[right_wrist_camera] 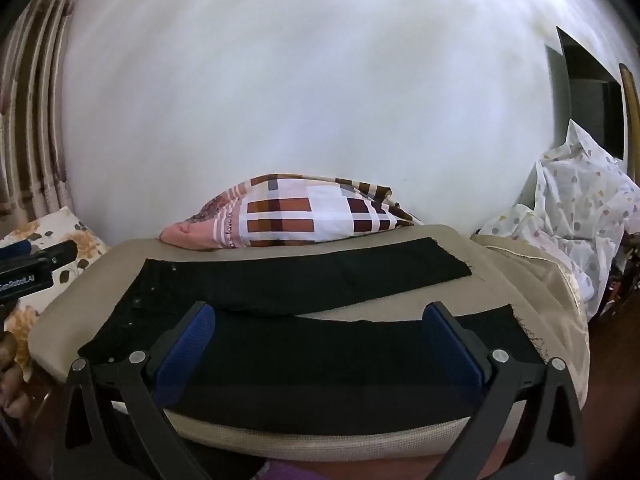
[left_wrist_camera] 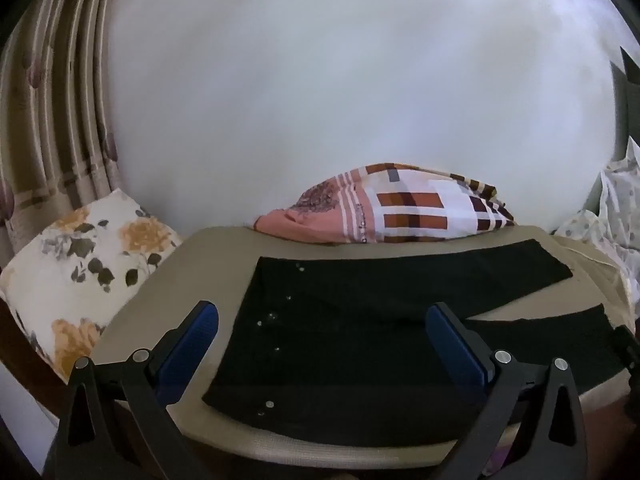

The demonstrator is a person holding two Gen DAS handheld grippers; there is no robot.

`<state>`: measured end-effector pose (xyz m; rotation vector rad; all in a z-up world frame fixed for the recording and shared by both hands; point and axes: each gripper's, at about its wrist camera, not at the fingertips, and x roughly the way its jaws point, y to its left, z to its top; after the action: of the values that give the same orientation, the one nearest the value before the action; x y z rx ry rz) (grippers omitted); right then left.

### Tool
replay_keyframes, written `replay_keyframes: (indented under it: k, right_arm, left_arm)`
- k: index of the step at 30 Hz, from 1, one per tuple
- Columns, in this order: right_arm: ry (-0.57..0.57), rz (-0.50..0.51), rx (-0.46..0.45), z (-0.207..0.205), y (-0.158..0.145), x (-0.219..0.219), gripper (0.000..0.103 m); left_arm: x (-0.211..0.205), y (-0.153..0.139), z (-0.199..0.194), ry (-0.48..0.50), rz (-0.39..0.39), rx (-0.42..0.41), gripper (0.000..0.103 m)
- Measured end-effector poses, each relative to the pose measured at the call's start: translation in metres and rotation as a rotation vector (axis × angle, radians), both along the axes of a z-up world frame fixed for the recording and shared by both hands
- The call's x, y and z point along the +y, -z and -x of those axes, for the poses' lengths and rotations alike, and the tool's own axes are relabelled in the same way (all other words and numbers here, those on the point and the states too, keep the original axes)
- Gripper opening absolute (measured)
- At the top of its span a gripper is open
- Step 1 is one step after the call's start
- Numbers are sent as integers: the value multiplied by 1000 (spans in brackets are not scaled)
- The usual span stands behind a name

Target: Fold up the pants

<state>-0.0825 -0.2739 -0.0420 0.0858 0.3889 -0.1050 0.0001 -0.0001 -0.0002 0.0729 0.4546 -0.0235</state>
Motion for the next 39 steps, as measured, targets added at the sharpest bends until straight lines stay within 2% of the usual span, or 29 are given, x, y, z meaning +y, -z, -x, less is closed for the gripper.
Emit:
replay_keyframes:
  k: [3,6,9,11,21,27,29,31,33,35,38,39]
  right_arm:
    - [6,-10,3,-3,3,-6,103]
    - [4,-14,23,-6,6,-5,103]
    - [5,-25,29,-5,11,-6,103]
    - [5,-36,56,-10,14,-13,103]
    - [5,-9,127,-36,16,-6,103]
    - [-17,-7,179,-57,26,-1,103]
    - [-26,-5,202,-63,32,1,103]
    - [-35,-8,223,-71,37,3,103]
    - [-44,-9,248,-78,42,5,103]
    - [-52,-9,263,-83,44,5,103]
    - [-50,-5,275,-91,46,5,103]
    - [-47,-7,281,-94,47,5,103]
  left_arm:
    - [-1,1,2,5,-3,18,103]
    - [12,7,-4,2,35,51,103]
    - [18,18,-22,7,24,100,103]
    - [8,17,-38,2,-11,128,103]
    - [22,36,-81,26,-21,199,103]
    - [42,51,-120,69,-64,257,103]
    - [53,57,-138,112,-63,296,103]
    - [67,66,-159,201,-26,352,103]
    - [85,79,-184,279,57,442,98]
    - [108,93,-206,264,108,505,90]
    - [140,105,-238,299,142,525,90]
    - [148,109,-252,271,123,542,90]
